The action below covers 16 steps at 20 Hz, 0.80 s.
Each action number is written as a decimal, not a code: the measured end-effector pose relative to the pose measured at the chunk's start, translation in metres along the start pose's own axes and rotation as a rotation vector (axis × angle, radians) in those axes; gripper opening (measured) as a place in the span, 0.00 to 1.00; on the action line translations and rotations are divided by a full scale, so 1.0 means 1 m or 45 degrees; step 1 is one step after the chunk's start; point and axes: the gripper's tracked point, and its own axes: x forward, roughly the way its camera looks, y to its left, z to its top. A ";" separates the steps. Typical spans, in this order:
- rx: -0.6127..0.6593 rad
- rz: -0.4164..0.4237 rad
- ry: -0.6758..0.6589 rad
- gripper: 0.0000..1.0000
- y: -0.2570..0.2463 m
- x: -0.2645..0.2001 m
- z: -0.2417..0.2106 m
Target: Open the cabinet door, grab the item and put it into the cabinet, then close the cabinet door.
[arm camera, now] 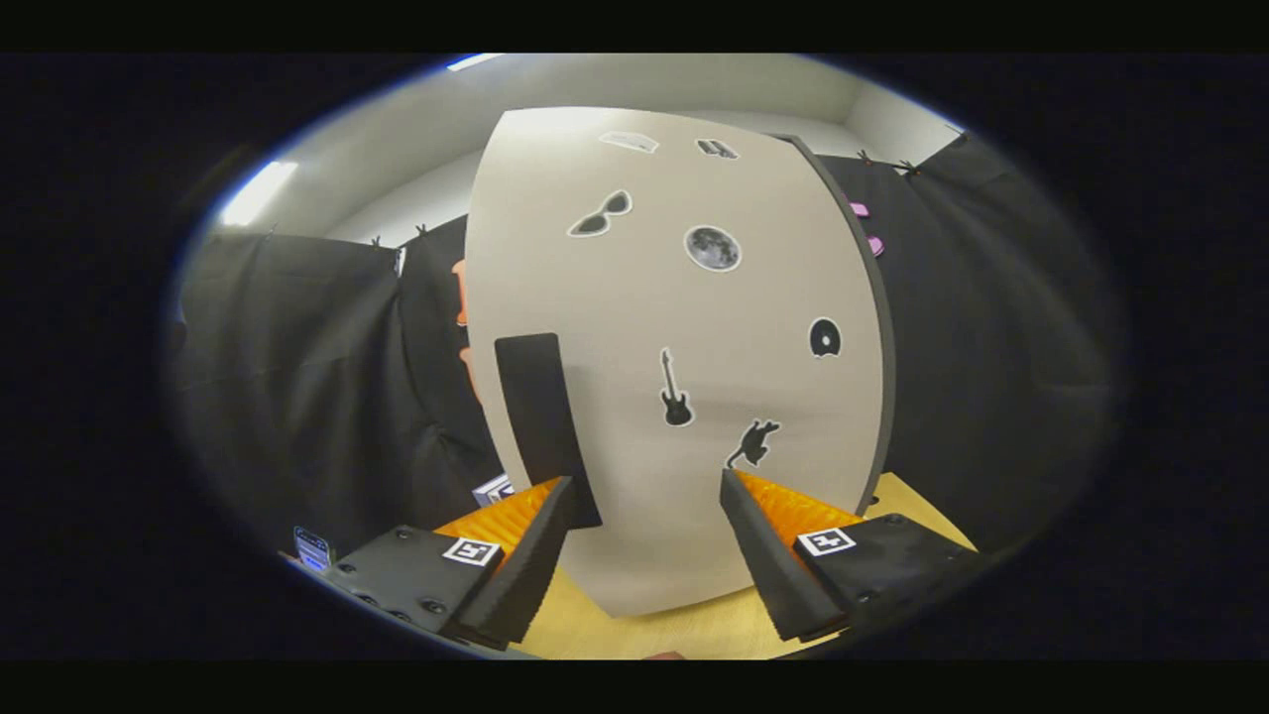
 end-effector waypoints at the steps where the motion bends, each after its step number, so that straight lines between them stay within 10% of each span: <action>1: -0.007 0.000 -0.004 0.94 0.000 0.003 0.002; 16: -0.150 -0.095 0.021 0.91 0.019 0.071 0.006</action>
